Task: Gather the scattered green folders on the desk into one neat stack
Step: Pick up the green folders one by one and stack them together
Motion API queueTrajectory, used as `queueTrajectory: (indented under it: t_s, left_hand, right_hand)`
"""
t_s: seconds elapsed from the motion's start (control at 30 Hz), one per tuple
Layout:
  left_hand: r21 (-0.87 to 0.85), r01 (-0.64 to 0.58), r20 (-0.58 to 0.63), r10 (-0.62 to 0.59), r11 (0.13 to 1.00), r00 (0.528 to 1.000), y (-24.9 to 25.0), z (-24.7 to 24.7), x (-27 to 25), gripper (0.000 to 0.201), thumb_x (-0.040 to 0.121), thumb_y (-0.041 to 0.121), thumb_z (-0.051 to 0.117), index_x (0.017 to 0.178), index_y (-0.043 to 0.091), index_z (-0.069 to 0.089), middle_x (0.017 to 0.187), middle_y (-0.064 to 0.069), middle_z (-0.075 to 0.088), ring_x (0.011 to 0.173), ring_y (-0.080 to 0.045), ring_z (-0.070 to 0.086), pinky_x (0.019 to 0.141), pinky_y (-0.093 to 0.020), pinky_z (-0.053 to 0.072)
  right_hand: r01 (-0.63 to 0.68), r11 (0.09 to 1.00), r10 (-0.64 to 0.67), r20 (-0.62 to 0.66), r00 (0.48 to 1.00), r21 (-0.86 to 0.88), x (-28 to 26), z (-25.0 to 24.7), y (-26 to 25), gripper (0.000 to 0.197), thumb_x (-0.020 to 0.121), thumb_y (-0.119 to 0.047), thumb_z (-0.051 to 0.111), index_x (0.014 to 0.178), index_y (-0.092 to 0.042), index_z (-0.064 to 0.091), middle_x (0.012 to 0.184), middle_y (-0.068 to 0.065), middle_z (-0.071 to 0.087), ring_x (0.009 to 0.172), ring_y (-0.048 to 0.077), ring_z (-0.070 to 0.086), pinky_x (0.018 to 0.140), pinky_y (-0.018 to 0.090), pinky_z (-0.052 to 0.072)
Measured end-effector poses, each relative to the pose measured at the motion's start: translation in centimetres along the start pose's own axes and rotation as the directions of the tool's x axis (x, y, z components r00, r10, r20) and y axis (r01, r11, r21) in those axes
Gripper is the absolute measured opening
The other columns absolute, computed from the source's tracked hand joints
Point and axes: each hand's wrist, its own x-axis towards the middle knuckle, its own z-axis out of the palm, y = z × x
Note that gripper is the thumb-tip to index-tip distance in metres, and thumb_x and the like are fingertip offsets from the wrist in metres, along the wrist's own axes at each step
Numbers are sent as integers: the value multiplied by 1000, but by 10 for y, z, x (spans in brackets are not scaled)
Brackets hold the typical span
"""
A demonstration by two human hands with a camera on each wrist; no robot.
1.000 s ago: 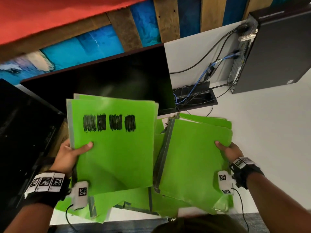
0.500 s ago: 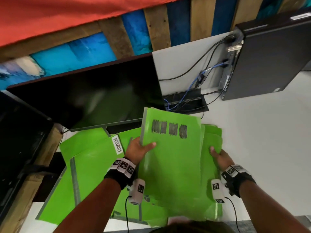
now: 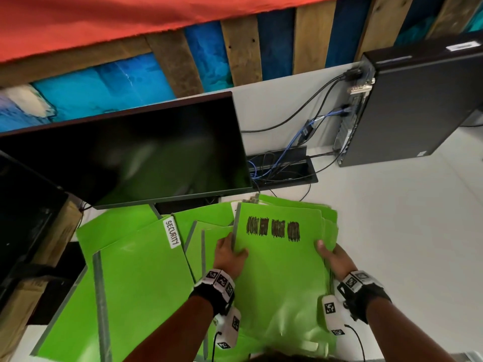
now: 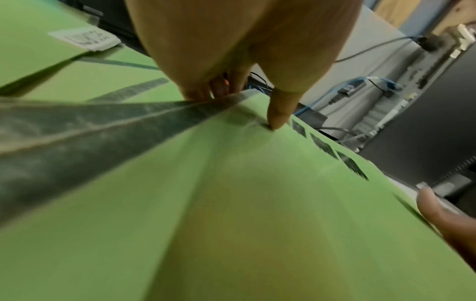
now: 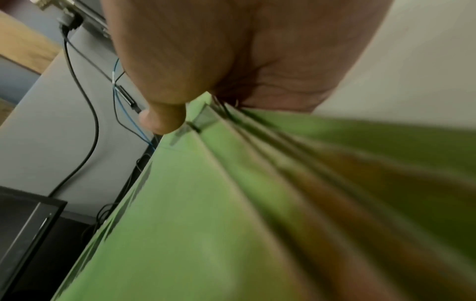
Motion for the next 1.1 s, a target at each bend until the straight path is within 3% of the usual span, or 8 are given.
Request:
queueTrajectory:
  t_s: [0.1, 0.23, 0.4, 0.53, 0.67, 0.87, 0.97, 1.1]
  left_hand:
    - [-44, -74, 32, 76, 996, 997, -13, -18, 6, 49, 89, 28, 63, 134, 15, 51, 137, -5, 44, 129, -22, 42, 110, -30, 31]
    - [-2, -58, -237, 56, 998, 970, -60, -62, 19, 44, 78, 19, 74, 120, 14, 64, 135, -13, 50, 128, -30, 46, 110, -36, 34]
    - [-2, 338, -467, -299, 941, 832, -152, -118, 7, 66, 72, 25, 80, 130, 8, 54, 144, -19, 37, 133, -39, 34, 109, -48, 32]
    - [31, 669, -437, -592, 743, 678, -225, -143, -22, 93, 62, 59, 78, 131, 5, 48, 141, -23, 39, 132, -38, 34, 107, -48, 29]
    - [6, 762, -394, -698, 648, 598, -254, -155, -33, 97, 56, 59, 82, 127, 4, 48, 131, -24, 45, 124, -38, 41, 102, -49, 35]
    - [-227, 619, -252, -659, 752, 709, -251, -174, -37, 70, 67, 11, 85, 122, -11, 49, 120, -30, 58, 109, -42, 57, 93, -45, 47]
    - [-295, 526, -237, -594, 798, 769, -249, -184, -44, 49, 70, 5, 82, 109, -7, 54, 112, -29, 62, 97, -37, 61, 90, -45, 49]
    - [-257, 413, -362, -483, 874, 797, -244, -201, -44, 56, 67, 2, 83, 113, -10, 53, 109, -26, 63, 102, -40, 61, 90, -46, 47]
  right_hand:
    - [33, 999, -32, 12, 999, -35, 4, 0, 6, 116, 39, -92, 55, 130, -19, 53, 119, 4, 65, 110, 26, 61, 98, 44, 46]
    - [54, 998, -54, 0, 999, -44, 3, 1, 2, 105, 46, -86, 58, 126, -18, 56, 118, 7, 66, 106, 26, 63, 96, 46, 47]
    - [49, 998, -49, -5, 999, -40, 1, 2, -1, 91, 59, -77, 63, 127, -16, 56, 119, 8, 65, 108, 27, 61, 98, 44, 45]
    - [41, 999, -41, -8, 999, -30, 0, 3, -2, 73, 73, -62, 64, 128, -15, 55, 123, 11, 64, 111, 29, 60, 100, 45, 43]
    - [28, 999, -29, -18, 999, -44, -2, 4, -4, 75, 70, -66, 62, 125, -15, 56, 120, 10, 64, 104, 25, 60, 98, 40, 43]
    - [-2, 997, -1, -37, 999, -82, -2, 5, -6, 68, 79, -57, 61, 130, -11, 53, 126, 14, 61, 114, 33, 57, 97, 38, 40]
    - [5, 996, -9, -48, 999, -89, -1, 4, -3, 104, 47, -86, 59, 126, -19, 54, 114, 5, 62, 107, 29, 59, 98, 41, 42]
    - [-10, 996, 6, -45, 999, -90, -4, 5, -6, 63, 83, -50, 60, 130, -9, 52, 128, 18, 59, 115, 34, 56, 96, 38, 40]
